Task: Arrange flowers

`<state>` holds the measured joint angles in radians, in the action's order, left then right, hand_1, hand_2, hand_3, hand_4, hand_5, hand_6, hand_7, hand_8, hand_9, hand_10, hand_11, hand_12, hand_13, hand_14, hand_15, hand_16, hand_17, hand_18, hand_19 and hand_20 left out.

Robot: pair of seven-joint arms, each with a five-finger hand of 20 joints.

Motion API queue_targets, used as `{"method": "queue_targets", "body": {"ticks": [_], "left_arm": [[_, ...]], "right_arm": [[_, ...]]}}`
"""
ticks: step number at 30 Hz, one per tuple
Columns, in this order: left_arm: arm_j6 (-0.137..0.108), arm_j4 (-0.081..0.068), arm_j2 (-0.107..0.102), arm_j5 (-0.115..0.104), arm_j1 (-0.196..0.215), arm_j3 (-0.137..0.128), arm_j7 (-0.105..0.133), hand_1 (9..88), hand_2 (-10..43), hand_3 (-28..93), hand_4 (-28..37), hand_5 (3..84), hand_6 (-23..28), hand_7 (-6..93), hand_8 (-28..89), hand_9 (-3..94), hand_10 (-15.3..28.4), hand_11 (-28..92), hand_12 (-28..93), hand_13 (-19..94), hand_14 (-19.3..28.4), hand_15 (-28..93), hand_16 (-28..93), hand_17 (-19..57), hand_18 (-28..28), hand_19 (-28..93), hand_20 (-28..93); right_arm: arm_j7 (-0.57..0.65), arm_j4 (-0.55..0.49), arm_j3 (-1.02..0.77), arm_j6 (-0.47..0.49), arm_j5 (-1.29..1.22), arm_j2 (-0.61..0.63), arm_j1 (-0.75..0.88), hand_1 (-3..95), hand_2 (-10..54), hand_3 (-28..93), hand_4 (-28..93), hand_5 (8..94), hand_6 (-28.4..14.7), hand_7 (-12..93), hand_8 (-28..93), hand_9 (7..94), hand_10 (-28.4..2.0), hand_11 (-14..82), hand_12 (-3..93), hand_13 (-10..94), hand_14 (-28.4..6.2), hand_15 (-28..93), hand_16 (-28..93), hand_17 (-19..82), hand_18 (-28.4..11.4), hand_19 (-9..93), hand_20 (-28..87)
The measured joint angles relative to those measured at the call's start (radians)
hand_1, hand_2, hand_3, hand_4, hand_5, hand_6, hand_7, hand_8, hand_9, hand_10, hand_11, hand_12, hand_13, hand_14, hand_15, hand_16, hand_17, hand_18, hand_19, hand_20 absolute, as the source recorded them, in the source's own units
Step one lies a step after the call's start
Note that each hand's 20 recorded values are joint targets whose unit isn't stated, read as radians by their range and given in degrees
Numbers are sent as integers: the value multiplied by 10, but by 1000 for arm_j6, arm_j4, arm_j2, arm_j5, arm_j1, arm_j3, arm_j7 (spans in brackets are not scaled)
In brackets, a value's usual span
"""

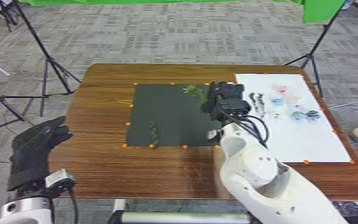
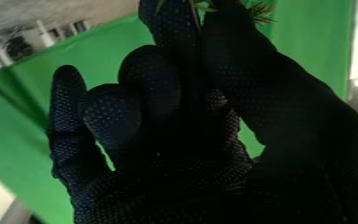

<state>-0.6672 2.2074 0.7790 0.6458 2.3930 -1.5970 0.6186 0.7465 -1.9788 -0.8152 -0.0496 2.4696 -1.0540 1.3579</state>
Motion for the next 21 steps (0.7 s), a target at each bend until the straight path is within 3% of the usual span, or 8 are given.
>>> {"method": "queue_targets", "body": {"ticks": [2,6,13,21], "left_arm": [[8,-3,1,8,-8,3,-9,281,33,804,-174,522,165,197,-97,422,245,514,134,338,284,838,-219,-31,251,552,475],[27,-11,14,43,-33,13,-44,282,33,804,-173,522,165,196,-98,423,246,514,134,338,284,839,-219,-31,251,552,475],[42,-15,31,52,-57,28,-57,284,34,805,-170,522,165,198,-98,422,245,515,134,339,284,840,-219,-30,251,553,475],[69,-22,74,88,-72,26,-90,284,34,807,-166,522,164,199,-98,422,246,515,134,339,284,839,-219,-30,250,553,475]], "right_arm": [[-30,12,3,24,21,-27,11,525,-95,783,-276,856,-29,237,155,705,-178,586,431,579,-210,848,327,117,-281,743,260],[-58,44,19,48,53,-79,26,521,-95,786,-273,856,-29,238,156,706,-179,589,428,580,-210,849,327,117,-282,745,260],[-90,91,-14,76,97,-163,72,520,-95,786,-270,858,-30,238,154,707,-181,595,423,582,-211,851,327,117,-283,747,260],[-115,126,-42,125,153,-233,127,516,-95,787,-264,859,-31,237,150,709,-181,600,417,583,-213,853,326,117,-283,748,259]]}}
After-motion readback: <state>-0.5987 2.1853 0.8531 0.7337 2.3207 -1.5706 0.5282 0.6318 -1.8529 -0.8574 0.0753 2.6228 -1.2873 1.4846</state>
